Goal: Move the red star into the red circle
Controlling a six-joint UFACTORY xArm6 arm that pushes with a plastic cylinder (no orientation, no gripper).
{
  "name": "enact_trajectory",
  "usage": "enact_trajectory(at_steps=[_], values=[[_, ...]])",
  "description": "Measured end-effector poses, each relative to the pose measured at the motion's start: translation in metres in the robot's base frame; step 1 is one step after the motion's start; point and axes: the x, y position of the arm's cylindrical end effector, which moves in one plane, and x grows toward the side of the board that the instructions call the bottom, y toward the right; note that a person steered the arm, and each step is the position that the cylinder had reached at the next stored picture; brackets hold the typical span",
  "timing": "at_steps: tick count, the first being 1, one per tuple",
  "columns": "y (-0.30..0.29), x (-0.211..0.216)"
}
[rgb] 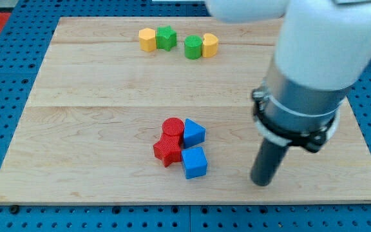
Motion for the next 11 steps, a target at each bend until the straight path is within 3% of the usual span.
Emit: enact_trajectory(at_steps=[2,4,6,9,11], values=[[-0.129,-0.023],[-0.21,-0.057],[-0.186,-0.058],[-0.081,-0.078],[-0.068,-0.124]])
